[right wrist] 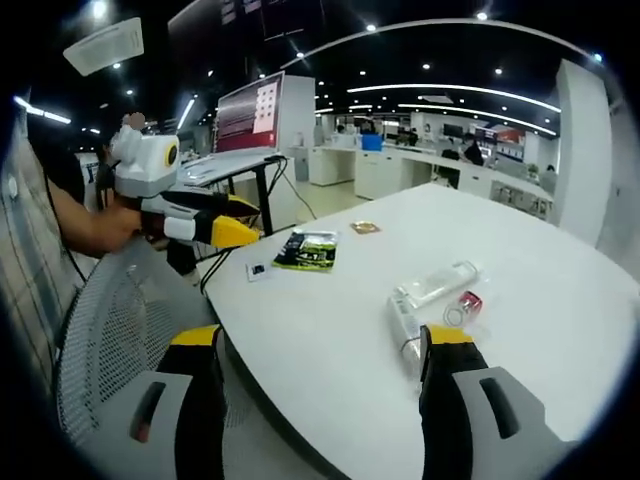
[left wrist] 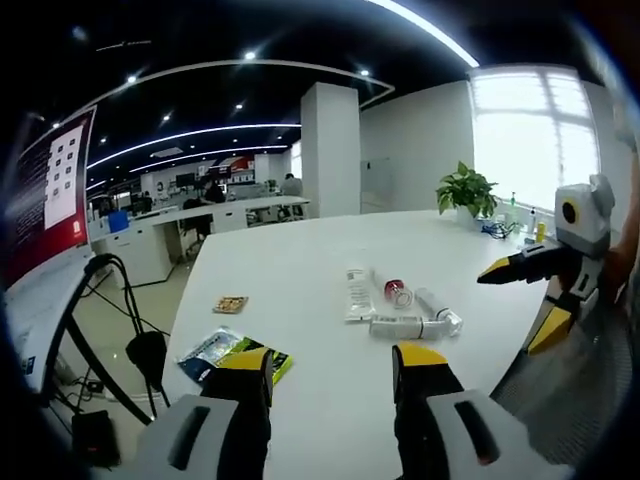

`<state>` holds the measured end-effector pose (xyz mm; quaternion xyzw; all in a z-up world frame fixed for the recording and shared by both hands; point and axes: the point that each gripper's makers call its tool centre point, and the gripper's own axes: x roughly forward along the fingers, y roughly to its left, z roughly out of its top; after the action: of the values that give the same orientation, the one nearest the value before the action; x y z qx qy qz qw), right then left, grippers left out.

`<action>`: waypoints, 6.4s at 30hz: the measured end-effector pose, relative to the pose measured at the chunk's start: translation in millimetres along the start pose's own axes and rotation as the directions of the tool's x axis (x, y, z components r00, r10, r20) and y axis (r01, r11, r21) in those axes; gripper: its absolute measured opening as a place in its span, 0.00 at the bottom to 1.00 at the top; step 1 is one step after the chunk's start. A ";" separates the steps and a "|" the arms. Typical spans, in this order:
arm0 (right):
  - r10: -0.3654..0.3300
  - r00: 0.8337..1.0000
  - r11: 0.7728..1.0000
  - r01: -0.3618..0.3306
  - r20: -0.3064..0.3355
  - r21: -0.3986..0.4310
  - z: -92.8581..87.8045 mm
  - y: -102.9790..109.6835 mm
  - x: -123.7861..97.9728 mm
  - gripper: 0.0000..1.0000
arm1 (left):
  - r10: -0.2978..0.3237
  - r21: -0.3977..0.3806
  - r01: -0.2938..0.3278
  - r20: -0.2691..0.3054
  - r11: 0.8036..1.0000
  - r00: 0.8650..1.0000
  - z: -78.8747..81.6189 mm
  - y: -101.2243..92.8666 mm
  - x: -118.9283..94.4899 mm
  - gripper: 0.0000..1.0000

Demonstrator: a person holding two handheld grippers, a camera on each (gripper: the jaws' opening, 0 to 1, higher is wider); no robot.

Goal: Arrange the skincare products in the storage area until every visible bottle or jar stands upright without overlapping.

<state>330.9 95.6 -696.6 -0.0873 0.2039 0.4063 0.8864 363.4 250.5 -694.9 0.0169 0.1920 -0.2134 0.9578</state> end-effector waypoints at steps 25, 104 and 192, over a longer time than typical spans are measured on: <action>-0.015 1.000 1.000 0.015 -0.006 -0.014 -0.1 -4.3 -0.3 0.75 | 0.024 0.011 -0.023 -0.037 1.000 0.999 -6.0 4.4 1.6 0.49; 0.122 0.991 0.988 -0.127 -0.059 -0.090 57.3 -109.0 30.9 0.64 | -0.023 0.292 0.168 -0.443 0.942 0.896 -83.3 -13.8 -0.2 0.31; 0.004 0.532 0.175 -0.834 -0.847 -0.523 -36.8 -204.3 193.9 0.40 | 0.004 0.186 0.109 -0.520 0.976 0.854 -101.8 -2.2 -3.7 0.27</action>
<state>588.4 82.8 -815.9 -0.6426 0.2638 0.6318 0.3439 322.8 261.7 -787.7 0.1689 0.4191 -0.2461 0.8575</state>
